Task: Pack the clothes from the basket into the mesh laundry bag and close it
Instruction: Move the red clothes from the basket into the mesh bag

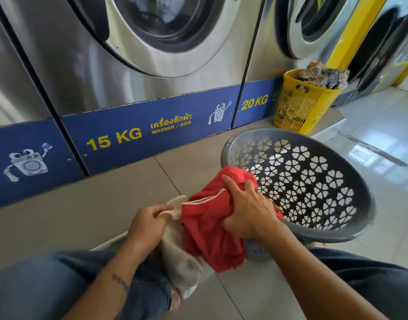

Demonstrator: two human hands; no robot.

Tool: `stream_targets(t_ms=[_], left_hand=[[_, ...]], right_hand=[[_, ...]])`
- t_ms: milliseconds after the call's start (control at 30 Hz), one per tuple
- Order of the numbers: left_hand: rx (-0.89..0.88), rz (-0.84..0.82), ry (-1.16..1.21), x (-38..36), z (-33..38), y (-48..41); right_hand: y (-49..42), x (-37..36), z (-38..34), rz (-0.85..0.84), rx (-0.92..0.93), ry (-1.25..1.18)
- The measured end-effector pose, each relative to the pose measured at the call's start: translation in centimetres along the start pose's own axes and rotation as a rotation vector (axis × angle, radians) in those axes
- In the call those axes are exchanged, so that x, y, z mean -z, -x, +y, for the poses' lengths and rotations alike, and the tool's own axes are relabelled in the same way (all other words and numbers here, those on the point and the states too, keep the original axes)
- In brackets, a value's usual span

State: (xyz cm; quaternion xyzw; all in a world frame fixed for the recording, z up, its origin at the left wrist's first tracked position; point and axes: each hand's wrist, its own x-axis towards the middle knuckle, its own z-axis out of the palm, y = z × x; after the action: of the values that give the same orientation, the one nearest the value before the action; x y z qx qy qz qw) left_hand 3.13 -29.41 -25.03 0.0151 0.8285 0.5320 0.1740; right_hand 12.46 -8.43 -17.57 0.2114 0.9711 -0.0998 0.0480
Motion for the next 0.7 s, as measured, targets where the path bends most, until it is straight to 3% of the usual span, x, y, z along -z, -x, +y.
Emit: stream_targets(t_ms=[367,567,700], left_hand=[[0.012,0.012,0.020,0.0,0.4,0.2],[0.020,0.009,0.059,-0.2,0.4,0.4],[0.105,0.013,0.140,0.3,0.8,0.6]], right_hand=[[1.4,-0.9,0.8,0.323,0.096,-0.046],[3.3,-0.3,-0.7,0.568,0.287,-0.069],[4.0,-2.2,-2.8,0.515,0.432,-0.052]])
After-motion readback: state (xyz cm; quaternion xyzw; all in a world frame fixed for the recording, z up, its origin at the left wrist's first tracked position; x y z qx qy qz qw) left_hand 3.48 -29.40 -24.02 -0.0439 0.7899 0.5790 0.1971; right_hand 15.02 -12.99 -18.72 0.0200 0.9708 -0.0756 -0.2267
